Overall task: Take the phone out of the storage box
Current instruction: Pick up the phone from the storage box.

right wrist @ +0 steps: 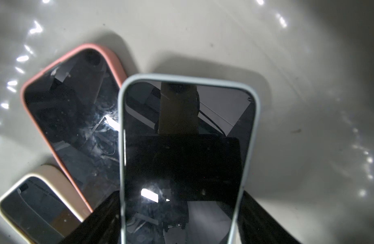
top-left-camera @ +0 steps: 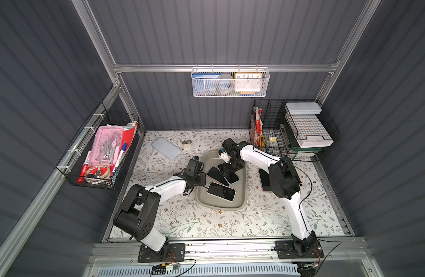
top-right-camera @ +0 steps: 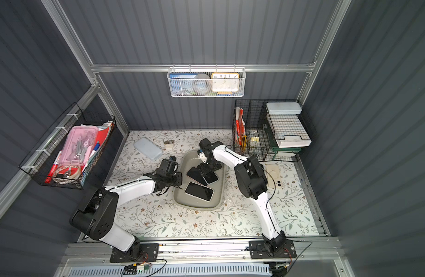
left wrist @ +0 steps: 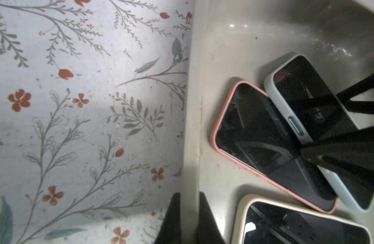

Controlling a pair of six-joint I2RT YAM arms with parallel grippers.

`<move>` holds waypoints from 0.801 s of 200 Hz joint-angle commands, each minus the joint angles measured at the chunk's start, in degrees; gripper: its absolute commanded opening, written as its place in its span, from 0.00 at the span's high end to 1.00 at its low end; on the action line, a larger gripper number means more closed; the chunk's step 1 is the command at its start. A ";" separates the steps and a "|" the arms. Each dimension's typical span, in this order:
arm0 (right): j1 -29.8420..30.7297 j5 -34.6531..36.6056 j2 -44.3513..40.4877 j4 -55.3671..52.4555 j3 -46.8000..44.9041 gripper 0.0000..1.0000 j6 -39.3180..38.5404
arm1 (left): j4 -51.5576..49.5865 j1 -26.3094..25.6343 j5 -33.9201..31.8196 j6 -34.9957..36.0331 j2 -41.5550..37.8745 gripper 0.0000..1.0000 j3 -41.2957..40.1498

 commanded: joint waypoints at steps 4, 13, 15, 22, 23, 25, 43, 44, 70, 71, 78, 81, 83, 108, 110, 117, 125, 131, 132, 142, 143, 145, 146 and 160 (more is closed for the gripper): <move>0.63 1.75 0.03 -1.43 0.98 0.25 0.11 | -1.13 0.57 -0.90 0.35 -0.15 1.00 1.85; 0.63 1.57 0.03 -1.42 1.21 0.29 0.29 | -1.12 0.57 -0.88 0.34 -0.05 1.00 1.86; 0.59 1.51 -0.02 -1.47 1.26 0.29 0.33 | -1.14 0.57 -0.88 0.34 -0.01 1.00 1.84; 0.63 1.48 -0.08 -1.57 1.52 0.31 0.54 | -1.10 0.63 -0.86 0.30 0.02 1.00 1.87; 0.63 1.48 -0.12 -1.53 1.55 0.31 0.58 | -1.09 0.60 -0.87 0.32 0.02 1.00 1.88; 0.63 1.48 -0.14 -1.56 1.61 0.31 0.60 | -1.09 0.57 -0.84 0.34 0.03 1.00 1.88; 0.56 1.52 -1.06 -1.56 2.01 0.32 1.22 | -1.09 0.57 -0.72 0.43 0.09 1.00 1.89; 0.60 1.50 -1.09 -1.52 2.06 0.32 1.22 | -1.09 0.52 -0.72 0.43 0.10 1.00 1.89; 0.63 1.21 -3.38 -1.21 2.01 0.32 2.57 | -1.24 0.60 -0.52 0.69 0.60 1.00 2.25; 0.63 1.17 -3.48 -1.22 2.01 0.33 2.60 | -1.25 0.58 -0.53 0.69 0.62 1.00 2.24; 0.63 0.93 -4.27 -1.15 1.93 0.34 3.09 | -1.32 0.57 -0.45 0.76 0.73 1.00 2.39; 0.63 0.80 -4.66 -1.13 1.88 0.35 3.32 | -1.28 0.57 -0.40 0.74 0.80 1.00 2.37; 0.63 0.72 -4.90 -1.16 1.85 0.35 3.49 | -1.27 0.57 -0.44 0.75 0.82 1.00 2.42; 0.62 0.17 -8.53 -0.87 0.75 0.37 5.62 | -1.33 0.57 -0.36 0.83 1.15 1.00 2.61; 0.58 0.14 -8.90 -0.80 0.60 0.37 5.75 | -1.35 0.57 -0.36 0.82 1.17 1.00 2.64; 0.62 0.17 -10.19 -0.54 -0.09 0.37 6.42 | -1.35 0.57 -0.49 0.86 1.17 1.00 2.75; 0.54 0.16 -11.92 -0.32 -1.03 0.37 6.82 | -1.40 0.57 -0.56 0.83 1.26 1.00 2.76; 0.54 0.30 -13.26 -0.20 -1.86 0.37 7.14 | -1.42 0.57 -0.72 0.78 1.34 1.00 2.80; 0.50 0.32 -13.38 -0.18 -1.94 0.37 7.22 | -1.39 0.57 -0.76 0.78 1.35 1.00 2.83; 0.38 0.33 -15.91 0.01 -3.40 0.37 7.68 | -1.42 0.57 -0.97 0.70 1.43 1.00 2.91; 0.37 0.29 -16.16 0.01 -3.59 0.37 7.75 | -1.43 0.57 -0.97 0.70 1.44 1.00 2.92; 0.37 0.26 -16.48 0.03 -3.89 0.37 7.87 | -1.44 0.57 -1.04 0.70 1.44 1.00 2.94; 0.32 0.26 -16.88 0.11 -4.06 0.37 7.89 | -1.44 0.57 -1.09 0.70 1.44 1.00 2.94; -0.35 0.18 -20.54 -0.04 -6.33 0.37 8.82 | -1.45 0.59 -1.47 0.61 1.45 1.00 3.20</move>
